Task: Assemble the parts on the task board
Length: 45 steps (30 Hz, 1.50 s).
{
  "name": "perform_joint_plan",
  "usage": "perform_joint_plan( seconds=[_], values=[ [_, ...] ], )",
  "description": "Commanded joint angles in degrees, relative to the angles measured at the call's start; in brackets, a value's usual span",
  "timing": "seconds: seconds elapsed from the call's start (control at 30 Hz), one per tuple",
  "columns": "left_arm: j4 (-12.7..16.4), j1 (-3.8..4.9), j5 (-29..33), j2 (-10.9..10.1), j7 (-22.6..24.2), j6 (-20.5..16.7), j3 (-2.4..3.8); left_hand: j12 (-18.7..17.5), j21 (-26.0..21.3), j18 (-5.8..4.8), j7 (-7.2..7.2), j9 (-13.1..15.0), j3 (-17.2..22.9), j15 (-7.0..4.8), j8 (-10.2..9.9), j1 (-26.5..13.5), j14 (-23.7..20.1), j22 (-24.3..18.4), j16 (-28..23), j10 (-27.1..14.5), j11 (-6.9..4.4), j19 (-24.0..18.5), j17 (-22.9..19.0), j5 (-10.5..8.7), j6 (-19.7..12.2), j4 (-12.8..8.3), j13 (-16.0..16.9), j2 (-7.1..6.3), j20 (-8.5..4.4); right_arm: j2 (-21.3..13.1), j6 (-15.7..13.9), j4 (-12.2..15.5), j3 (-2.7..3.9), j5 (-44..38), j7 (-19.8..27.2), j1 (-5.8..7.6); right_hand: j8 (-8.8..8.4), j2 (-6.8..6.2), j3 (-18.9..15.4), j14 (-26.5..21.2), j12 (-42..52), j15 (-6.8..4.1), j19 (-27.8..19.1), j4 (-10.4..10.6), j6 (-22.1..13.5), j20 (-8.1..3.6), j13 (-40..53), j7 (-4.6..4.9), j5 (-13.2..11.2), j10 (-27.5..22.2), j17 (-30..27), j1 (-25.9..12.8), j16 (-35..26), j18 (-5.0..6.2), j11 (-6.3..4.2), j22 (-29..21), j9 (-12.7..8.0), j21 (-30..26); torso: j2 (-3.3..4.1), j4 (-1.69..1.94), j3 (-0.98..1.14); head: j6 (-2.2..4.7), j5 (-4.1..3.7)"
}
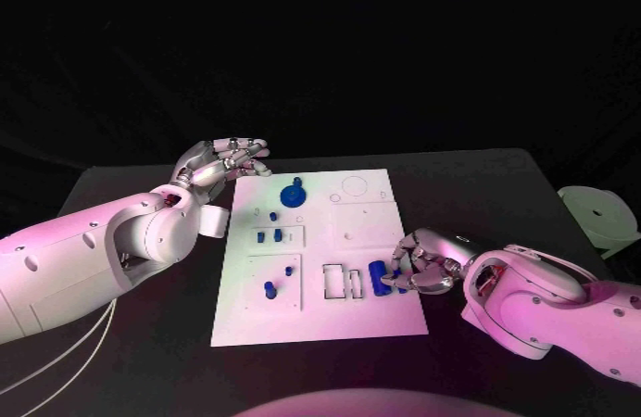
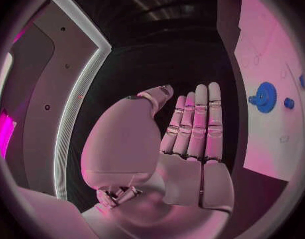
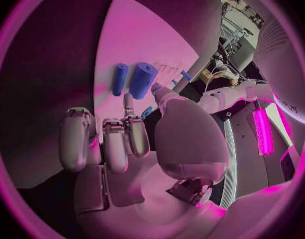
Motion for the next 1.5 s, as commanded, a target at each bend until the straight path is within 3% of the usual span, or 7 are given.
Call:
perform_joint_plan(
  seconds=[0.03, 0.33, 0.5, 0.87, 1.1, 1.37, 1.5],
  values=[
    [0.24, 0.02, -0.17, 0.03, 0.65, 1.13, 0.04, 0.3, -0.37, 0.54, 0.06, -0.06, -0.09, -0.09, 0.35, -0.29, -0.25, -0.06, 0.05, -0.39, -0.17, 0.18, -0.08, -0.03, -0.56, -0.14, 0.07, 0.17, 0.33, 0.88, 0.53, -0.39, -0.02, -2.96, -0.98, -0.38, -0.06, -0.18, -0.3, 5.02, 0.19, -0.38, 1.2, 0.16, -0.33, -0.23, 3.95, -0.11, 0.25, 0.41, 10.2, 0.41, 0.32, -0.54, 0.07, 9.44, 0.08, 0.28, -0.01, -0.06, 0.04, -0.3, 0.15],
    [0.26, 0.02, -0.17, -0.01, 0.5, 1.39, 0.05, 0.38, -0.55, 0.52, 0.12, -0.09, -0.39, -0.01, 0.41, -0.93, -0.31, -0.16, 0.1, -0.49, -0.12, 0.13, -0.1, -0.06, -0.68, 0.21, 0.08, 0.01, 0.42, 3.21, 0.32, -2.44, -0.01, -4.13, -0.65, -1.32, -0.22, -0.23, -0.75, 5.03, 0.15, -0.34, 1.22, 0.43, -0.49, -0.2, 3.99, -0.05, -0.18, 0.36, 10.3, 0.85, 0.36, -0.56, 0.12, 9.53, 0.21, 0.38, 0.02, 0.22, 0.05, -0.71, 0.79],
    [0.21, 0.02, -0.16, -0.12, 0.3, 1.56, 0.05, 0.39, -0.57, 0.52, 0.12, -0.09, -0.41, 0.0, 0.41, -0.97, -0.31, -0.17, 0.11, -0.5, -0.12, 0.13, -0.1, -0.06, -0.68, 0.24, 0.09, 0.0, 0.43, 4.35, 0.6, -3.54, -0.01, -5.34, -0.57, -2.19, -0.21, -0.13, -0.84, 5.04, 0.1, -0.33, 1.29, 0.57, -0.43, -0.2, 3.96, -0.05, -0.24, 0.32, 10.37, 0.92, 0.38, -0.61, 0.12, 9.62, 0.26, 0.6, -0.03, -0.03, 0.05, -1.01, 1.19],
    [0.2, 0.02, -0.16, -0.17, 0.15, 1.7, 0.05, 0.41, -0.62, 0.52, 0.11, -0.09, -0.46, 0.0, 0.43, -1.08, -0.31, -0.2, 0.13, -0.51, -0.12, 0.13, -0.1, -0.06, -0.7, 0.32, 0.09, -0.01, 0.45, 5.67, 0.74, -4.91, -0.01, -7.15, -1.31, -3.33, 0.12, 1.1, -1.17, 5.06, 0.05, -0.5, 1.36, 1.17, 0.85, -0.28, 4.25, -0.36, 1.56, 0.35, 10.54, 3.3, 0.45, -0.65, -0.13, 9.87, 0.96, 0.87, -0.05, 0.0, 0.0, -0.9, 1.31],
    [0.18, 0.02, -0.16, -0.22, 0.09, 1.74, 0.05, 0.41, -0.62, 0.52, 0.11, -0.09, -0.46, 0.0, 0.43, -1.08, -0.31, -0.2, 0.13, -0.51, -0.12, 0.13, -0.1, -0.06, -0.7, 0.32, 0.09, -0.01, 0.45, 5.45, -5.49, -4.1, -0.01, -5.63, -0.33, -3.54, 1.25, 3.73, 1.15, 5.15, 0.17, -1.37, 1.69, 0.98, 3.92, -0.9, 4.83, -1.71, 2.04, 0.71, 11.01, 6.58, 0.59, -0.79, -1.26, 10.33, 2.02, 1.69, -0.06, -0.03, -0.02, -0.7, 1.44],
    [0.01, 0.02, -0.16, -0.18, 0.07, 1.78, 0.05, 0.43, -0.67, 0.53, 0.11, -0.09, -0.49, 0.01, 0.45, -1.15, -0.33, -0.23, 0.15, -0.54, -0.12, 0.14, -0.1, -0.05, -0.72, 0.37, 0.09, 0.0, 0.46, 4.68, -10.65, -1.09, 0.19, -3.16, 1.62, -2.62, 1.86, 3.99, 3.54, 5.18, 0.08, -2.02, 1.81, 0.47, 4.68, -1.54, 5.09, -2.45, 4.13, 0.91, 11.14, 8.08, 0.62, -0.85, -1.96, 10.54, 2.99, 1.95, -0.1, -0.1, -0.04, -0.39, 1.5],
    [-0.06, 0.02, -0.16, -0.09, 0.14, 1.88, 0.04, 0.44, -0.68, 0.53, 0.1, -0.09, -0.49, 0.0, 0.45, -1.15, -0.33, -0.24, 0.15, -0.55, -0.12, 0.14, -0.1, -0.05, -0.73, 0.37, 0.09, 0.01, 0.46, 4.87, -11.32, -0.34, 0.23, -2.92, 1.95, -2.0, 1.89, 3.93, 3.61, 5.17, 0.02, -2.03, 1.81, 0.55, 4.74, -1.57, 5.05, -2.44, 4.15, 0.89, 11.1, 7.96, 0.6, -0.85, -1.97, 10.55, 3.06, 1.95, -0.08, 0.03, -0.09, -0.2, 1.47]
  ],
)
